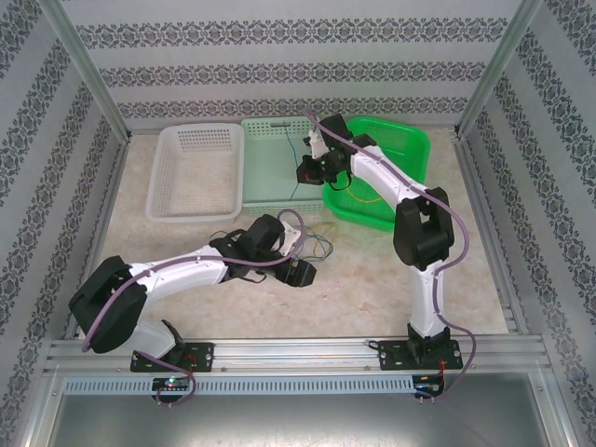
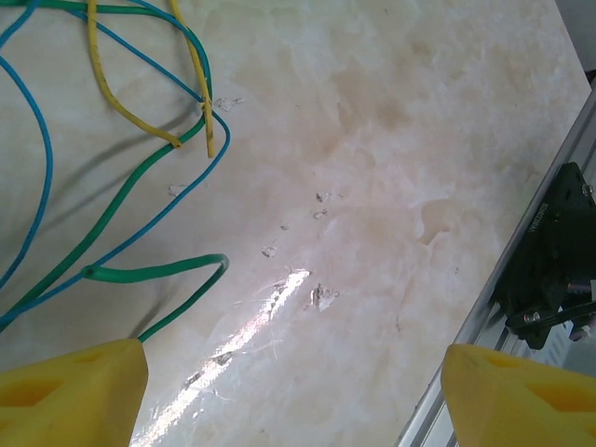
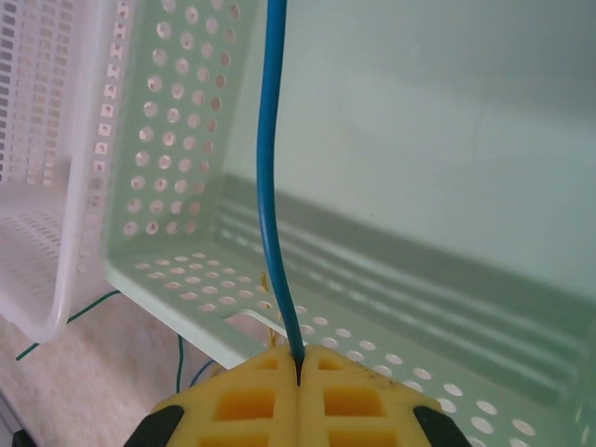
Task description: Untangle the cables
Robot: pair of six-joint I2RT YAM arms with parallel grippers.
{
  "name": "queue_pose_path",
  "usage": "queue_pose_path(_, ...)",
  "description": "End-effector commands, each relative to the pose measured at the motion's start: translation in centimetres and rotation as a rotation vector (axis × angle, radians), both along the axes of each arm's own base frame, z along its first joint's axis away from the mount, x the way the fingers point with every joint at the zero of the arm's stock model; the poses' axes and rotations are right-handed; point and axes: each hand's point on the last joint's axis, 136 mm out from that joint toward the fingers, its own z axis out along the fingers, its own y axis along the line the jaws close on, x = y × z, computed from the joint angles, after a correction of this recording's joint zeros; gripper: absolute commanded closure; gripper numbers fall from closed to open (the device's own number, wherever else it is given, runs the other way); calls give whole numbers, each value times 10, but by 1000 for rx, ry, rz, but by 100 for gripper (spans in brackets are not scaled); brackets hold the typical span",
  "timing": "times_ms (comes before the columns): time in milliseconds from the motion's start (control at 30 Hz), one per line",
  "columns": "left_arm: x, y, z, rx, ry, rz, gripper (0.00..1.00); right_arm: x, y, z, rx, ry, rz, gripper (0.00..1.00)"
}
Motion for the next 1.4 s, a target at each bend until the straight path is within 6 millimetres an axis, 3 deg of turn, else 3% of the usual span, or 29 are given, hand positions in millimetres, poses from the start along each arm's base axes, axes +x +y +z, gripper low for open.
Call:
queue_pose_path(0,-5,-10,-3,26,1,-55,17,7,1,8,37,41,-10,96)
queue_pose_path(67,-5,-13,-5,30,3,-60,18,9,-2,-4,6,79,-23,91)
queue_pose_path(167,-3,-15,-5,25,2,-53,18,14,-7,-15,-22,95,-51,75)
queue_pose_path(267,-2,-15,-6,26,2,-48,18,17,-6,-16,-6,95,-60,80)
queue_pose_path(333,-2,-15,-6,26,2,-43,18,21,-5,-13,2,81,-67,79)
queue_pose_path(400,-1,-16,-7,24,7,-40,18,23,-7,-10,-9,70,-78,63)
queue_pose_path(433,-1,-16,-8,26,12,-38,18,23,-7,-8,-9,63,-78,60)
queue_pose_path(733,2,-19,-16,42,45,-9,20,5,-23,28,-3,-84,-92,43)
queue_pose_path(1067,20,-26,-32,90,68,63,23,-26,-46,41,-2,-122,-119,41)
queue_pose_path(1133,23,-29,-37,98,76,66,29,-31,-49,40,-5,-125,-124,41)
queue_pose_path(1267,29,-30,-32,92,56,86,67,-39,-57,39,-16,-128,-137,40)
queue_pose_path(1367,29,-29,-17,77,20,74,87,-46,-63,39,-22,-129,-143,39)
